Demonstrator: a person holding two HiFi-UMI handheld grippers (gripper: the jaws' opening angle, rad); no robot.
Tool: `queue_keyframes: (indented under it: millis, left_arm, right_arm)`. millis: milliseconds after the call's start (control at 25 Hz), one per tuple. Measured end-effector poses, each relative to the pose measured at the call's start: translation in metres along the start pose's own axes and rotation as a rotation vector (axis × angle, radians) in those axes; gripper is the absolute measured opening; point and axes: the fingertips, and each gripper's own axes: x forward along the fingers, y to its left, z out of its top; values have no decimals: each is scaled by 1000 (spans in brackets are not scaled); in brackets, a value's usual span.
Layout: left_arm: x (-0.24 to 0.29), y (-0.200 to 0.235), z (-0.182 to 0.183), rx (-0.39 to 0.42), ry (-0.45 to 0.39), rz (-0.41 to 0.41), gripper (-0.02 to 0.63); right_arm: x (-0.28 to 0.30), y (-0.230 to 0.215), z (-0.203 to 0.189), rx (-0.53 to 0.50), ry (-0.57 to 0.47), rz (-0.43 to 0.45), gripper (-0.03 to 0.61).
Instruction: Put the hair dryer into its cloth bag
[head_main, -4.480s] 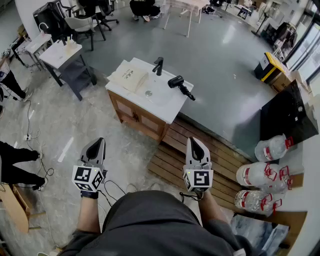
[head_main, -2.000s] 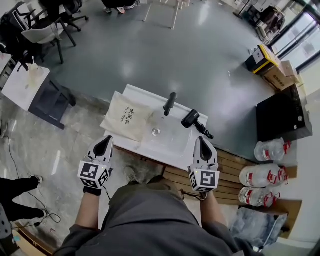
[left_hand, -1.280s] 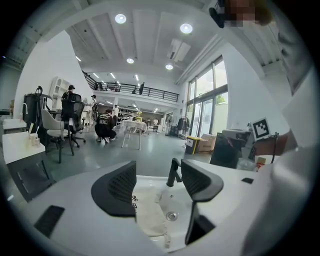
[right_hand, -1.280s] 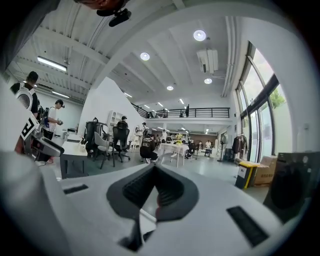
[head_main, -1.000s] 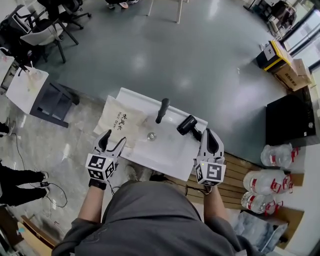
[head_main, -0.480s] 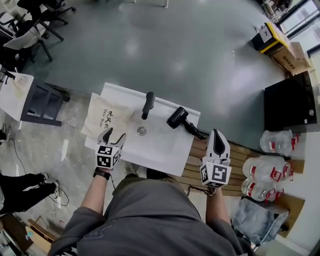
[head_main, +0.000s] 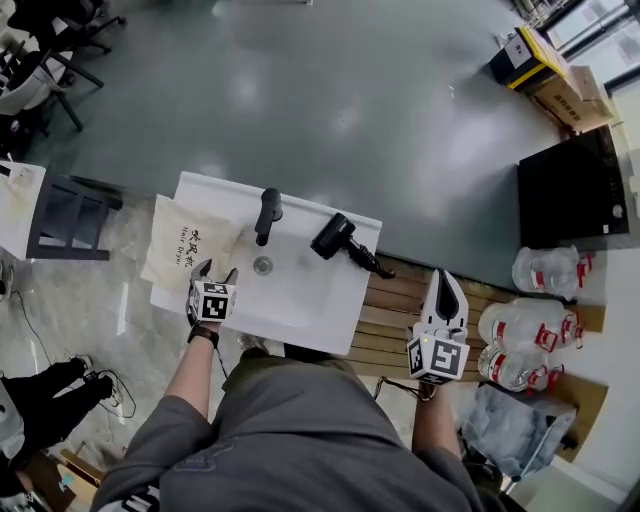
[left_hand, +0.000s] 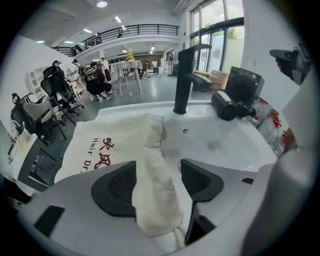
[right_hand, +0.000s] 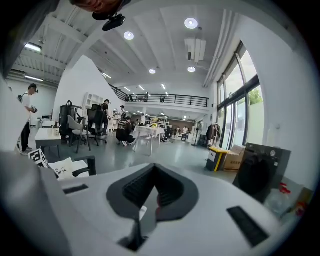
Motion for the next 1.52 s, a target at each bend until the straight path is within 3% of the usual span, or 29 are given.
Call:
queue_keyframes:
  millis: [200, 640, 920, 1280, 1520]
  left_arm:
    - [21, 4, -19, 49, 92, 55, 274]
    - [21, 24, -24, 20, 96, 141, 14]
    - [8, 27, -18, -48, 77, 66, 6]
    - [-57, 32, 29, -270, -30, -103, 6]
    - [-97, 30, 48, -357, -81, -163, 6]
  right_arm:
    - [-4, -14, -7, -4, 18, -26, 1]
    - [3, -16, -7, -14, 17, -12, 1]
    - [3, -10, -8, -6, 10, 5, 0]
    - [11, 15, -16, 20, 0, 61, 0]
    - [22, 33, -5, 36, -43, 109, 2]
